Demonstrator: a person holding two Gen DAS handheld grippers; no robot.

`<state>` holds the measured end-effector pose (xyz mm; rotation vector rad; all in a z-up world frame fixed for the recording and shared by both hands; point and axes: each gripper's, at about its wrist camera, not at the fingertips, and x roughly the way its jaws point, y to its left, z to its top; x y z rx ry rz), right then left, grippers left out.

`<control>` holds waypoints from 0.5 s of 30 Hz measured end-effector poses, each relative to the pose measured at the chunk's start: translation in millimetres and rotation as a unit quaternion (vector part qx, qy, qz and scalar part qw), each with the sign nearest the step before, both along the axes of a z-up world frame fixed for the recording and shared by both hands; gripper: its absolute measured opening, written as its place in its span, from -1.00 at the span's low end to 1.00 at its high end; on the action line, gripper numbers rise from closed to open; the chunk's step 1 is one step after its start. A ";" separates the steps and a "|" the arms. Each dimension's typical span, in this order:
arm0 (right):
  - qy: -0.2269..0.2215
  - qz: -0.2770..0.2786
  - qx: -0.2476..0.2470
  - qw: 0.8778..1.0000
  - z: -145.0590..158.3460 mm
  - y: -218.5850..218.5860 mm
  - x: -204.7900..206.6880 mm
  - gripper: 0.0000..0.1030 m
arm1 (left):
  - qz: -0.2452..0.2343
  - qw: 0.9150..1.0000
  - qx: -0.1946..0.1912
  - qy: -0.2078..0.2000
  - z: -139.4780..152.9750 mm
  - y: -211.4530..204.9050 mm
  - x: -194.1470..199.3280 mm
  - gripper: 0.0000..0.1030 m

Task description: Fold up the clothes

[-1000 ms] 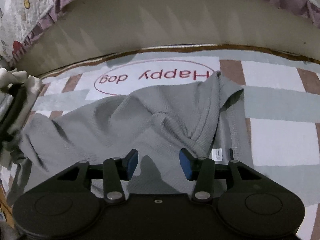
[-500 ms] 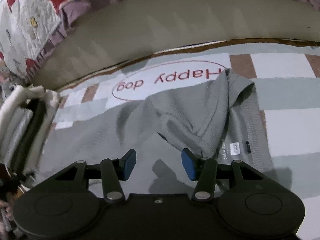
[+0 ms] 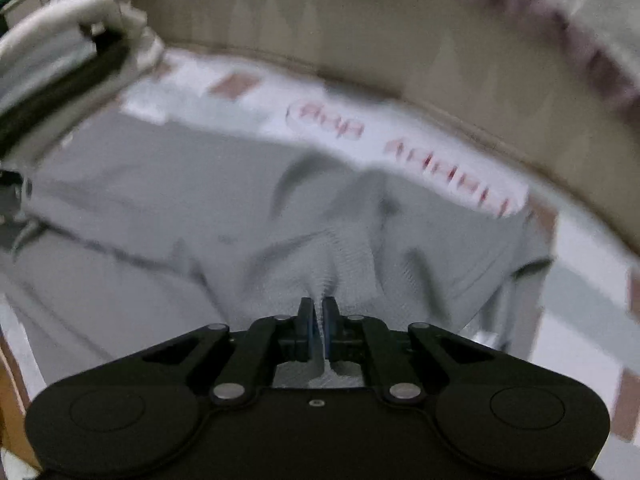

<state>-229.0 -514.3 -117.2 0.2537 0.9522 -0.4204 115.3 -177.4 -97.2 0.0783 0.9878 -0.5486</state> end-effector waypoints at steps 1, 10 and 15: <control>-0.012 -0.007 -0.015 1.000 11.1 1.2 -5.0 -0.88 | 0.001 1.000 -0.002 0.003 -1.2 -0.3 1.2 -0.28; 0.051 -0.091 -0.031 0.994 19.3 -7.3 -32.8 -0.89 | 0.008 0.999 -0.018 0.032 -12.4 -3.6 11.3 -0.15; 0.057 -0.099 -0.032 0.993 17.1 -12.8 -26.9 -0.89 | -0.025 0.998 0.035 0.036 -28.8 -20.7 5.7 0.07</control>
